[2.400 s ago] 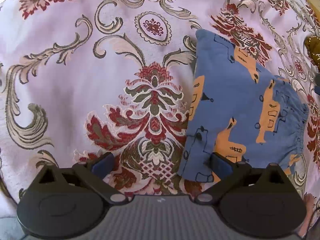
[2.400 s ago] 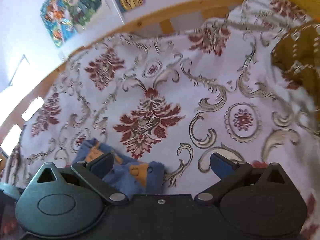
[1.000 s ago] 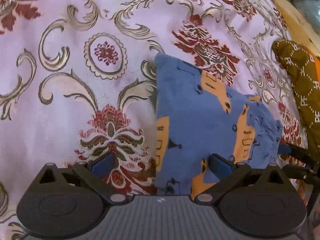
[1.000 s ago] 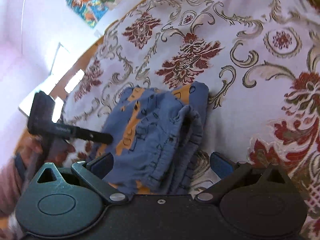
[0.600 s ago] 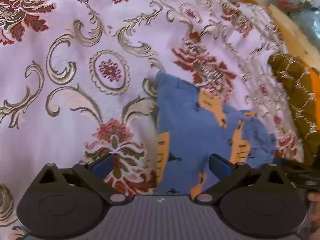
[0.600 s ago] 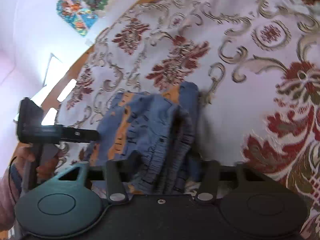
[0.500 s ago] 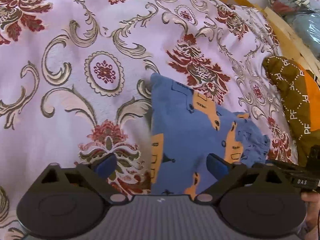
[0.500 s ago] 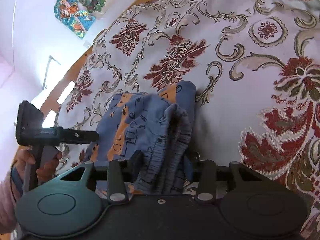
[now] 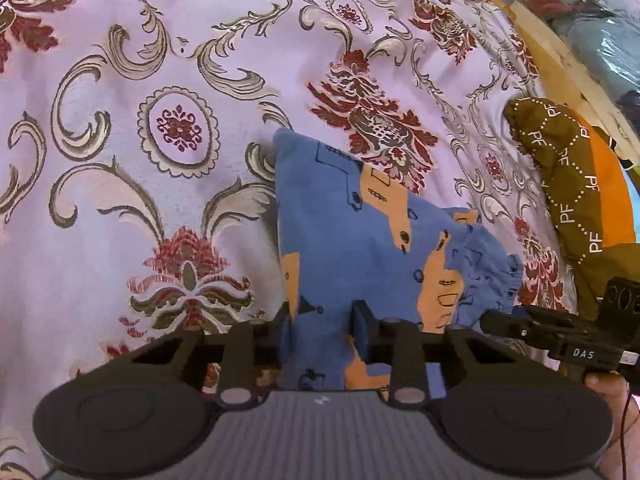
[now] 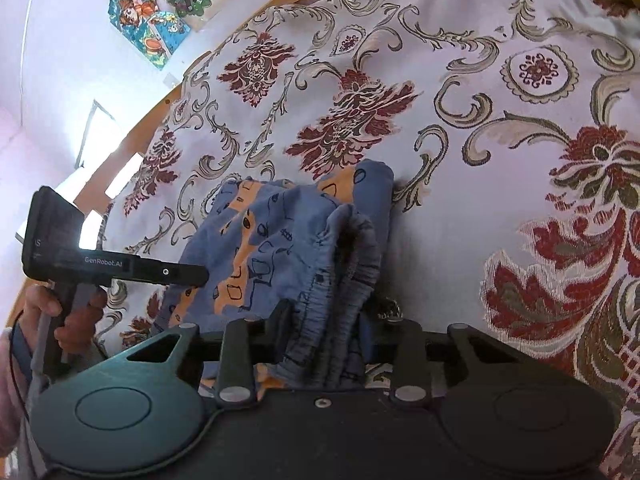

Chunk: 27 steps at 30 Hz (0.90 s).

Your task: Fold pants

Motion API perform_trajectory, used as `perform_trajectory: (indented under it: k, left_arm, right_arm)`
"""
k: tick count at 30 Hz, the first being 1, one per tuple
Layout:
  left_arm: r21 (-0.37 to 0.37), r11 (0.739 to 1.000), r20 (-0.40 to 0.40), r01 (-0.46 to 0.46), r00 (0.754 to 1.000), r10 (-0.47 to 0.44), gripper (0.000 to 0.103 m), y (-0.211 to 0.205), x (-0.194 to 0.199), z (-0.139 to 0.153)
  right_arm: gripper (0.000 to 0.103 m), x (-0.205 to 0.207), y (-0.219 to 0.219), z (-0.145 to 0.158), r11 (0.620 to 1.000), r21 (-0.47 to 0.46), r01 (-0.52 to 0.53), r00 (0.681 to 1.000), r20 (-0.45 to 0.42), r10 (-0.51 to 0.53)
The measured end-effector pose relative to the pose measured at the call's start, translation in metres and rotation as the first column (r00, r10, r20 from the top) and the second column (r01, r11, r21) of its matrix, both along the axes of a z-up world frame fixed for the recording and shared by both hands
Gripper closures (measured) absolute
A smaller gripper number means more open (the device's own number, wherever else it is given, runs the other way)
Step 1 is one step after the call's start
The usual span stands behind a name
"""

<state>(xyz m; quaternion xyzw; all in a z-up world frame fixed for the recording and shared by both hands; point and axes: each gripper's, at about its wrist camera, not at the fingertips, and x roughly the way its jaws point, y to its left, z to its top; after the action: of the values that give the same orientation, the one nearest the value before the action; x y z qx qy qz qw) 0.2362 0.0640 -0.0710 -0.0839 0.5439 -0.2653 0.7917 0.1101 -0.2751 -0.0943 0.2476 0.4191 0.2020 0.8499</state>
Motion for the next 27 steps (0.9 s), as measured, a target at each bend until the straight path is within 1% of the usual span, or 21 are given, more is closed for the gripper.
perform_trajectory:
  k: [2, 4, 10, 14, 18, 24, 27]
  left_arm:
    - [-0.001, 1.000, 0.004, 0.002, 1.000, -0.002, 0.076, 0.000, -0.001, 0.001]
    - [-0.002, 1.000, 0.008, 0.005, 1.000, -0.005, 0.078, -0.001, -0.001, 0.001]
    - [-0.007, 1.000, 0.013, 0.007, 1.000, -0.007, 0.081, -0.001, -0.002, 0.002]
    - [-0.002, 1.000, 0.029, 0.005, 1.000, -0.005, 0.084, -0.002, -0.005, 0.005]
    - [0.028, 0.999, 0.077, 0.024, 0.997, -0.026, 0.085, -0.007, -0.013, 0.013]
    - [0.032, 0.999, 0.115, 0.029, 0.993, -0.032, 0.086, -0.008, -0.017, 0.019]
    - [0.025, 0.999, 0.183, 0.032, 0.983, -0.036, 0.086, -0.010, -0.023, 0.029]
  right_arm:
    - [0.070, -0.001, 0.003, 0.002, 1.000, -0.024, -0.003, 1.000, 0.012, 0.003]
    - [0.072, -0.003, 0.007, 0.005, 0.999, -0.051, -0.007, 1.000, 0.026, 0.008]
    - [0.074, -0.005, 0.012, 0.011, 0.995, -0.103, -0.011, 0.998, 0.059, 0.017]
    - [0.075, -0.010, 0.021, 0.019, 0.985, -0.170, -0.010, 0.995, 0.096, 0.027]
    - [0.076, -0.016, 0.032, 0.026, 0.972, -0.236, 0.001, 0.991, 0.127, 0.030]
    - [0.078, -0.022, 0.038, 0.033, 0.960, -0.277, 0.038, 0.985, 0.170, 0.011]
    - [0.078, -0.027, 0.041, 0.039, 0.952, -0.299, 0.066, 0.979, 0.202, -0.005]
